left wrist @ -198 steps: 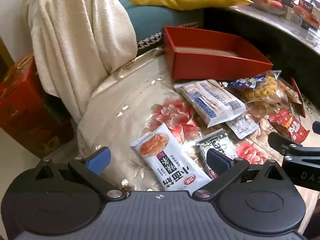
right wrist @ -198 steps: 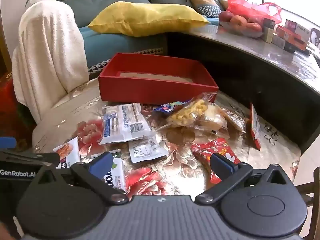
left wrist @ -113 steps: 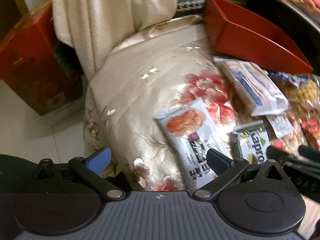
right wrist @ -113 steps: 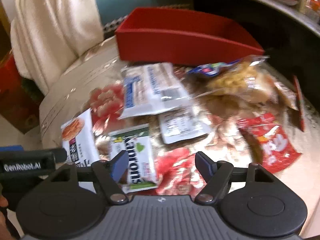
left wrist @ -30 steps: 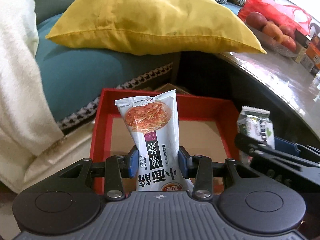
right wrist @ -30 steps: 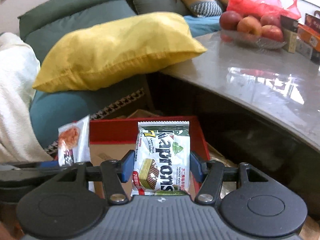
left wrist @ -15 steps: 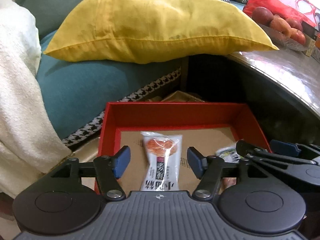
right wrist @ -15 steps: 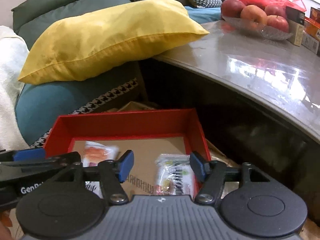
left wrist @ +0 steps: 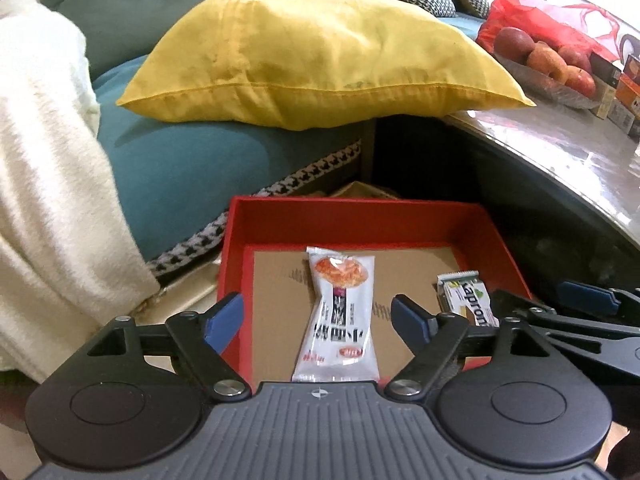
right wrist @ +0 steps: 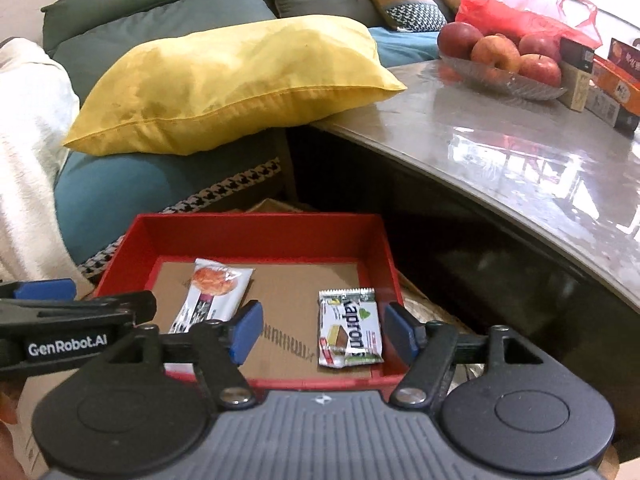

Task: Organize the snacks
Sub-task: 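Carry both packets into the red tray and open both tools, then grasp the blue sausage packet with the right tool while the left tool grasps the white bread bag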

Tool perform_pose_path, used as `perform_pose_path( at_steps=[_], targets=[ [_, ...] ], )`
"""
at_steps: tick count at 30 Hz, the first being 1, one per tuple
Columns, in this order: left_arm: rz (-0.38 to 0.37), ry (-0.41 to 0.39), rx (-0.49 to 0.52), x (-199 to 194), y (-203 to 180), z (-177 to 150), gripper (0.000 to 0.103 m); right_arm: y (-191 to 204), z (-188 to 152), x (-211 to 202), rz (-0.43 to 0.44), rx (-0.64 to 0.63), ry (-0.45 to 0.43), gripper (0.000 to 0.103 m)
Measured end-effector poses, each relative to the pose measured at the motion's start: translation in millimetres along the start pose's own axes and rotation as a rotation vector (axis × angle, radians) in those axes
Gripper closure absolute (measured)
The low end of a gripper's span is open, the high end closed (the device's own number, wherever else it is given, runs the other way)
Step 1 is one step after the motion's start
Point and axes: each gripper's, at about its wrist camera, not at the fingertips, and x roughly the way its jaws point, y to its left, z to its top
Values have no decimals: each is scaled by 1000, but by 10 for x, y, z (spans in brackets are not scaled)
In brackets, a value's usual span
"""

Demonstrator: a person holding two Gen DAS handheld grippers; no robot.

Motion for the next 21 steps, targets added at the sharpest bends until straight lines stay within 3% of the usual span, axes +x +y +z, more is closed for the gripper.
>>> perform_pose_path(
  at_steps=[7,21],
  targets=[
    [2,50,-38,-116,186,-248,14,-2,-182,-178,2,-30,25,36],
    [-60,312,-136,180,278,-836,7,71,-435,-205,38,-78,115,35]
  ],
)
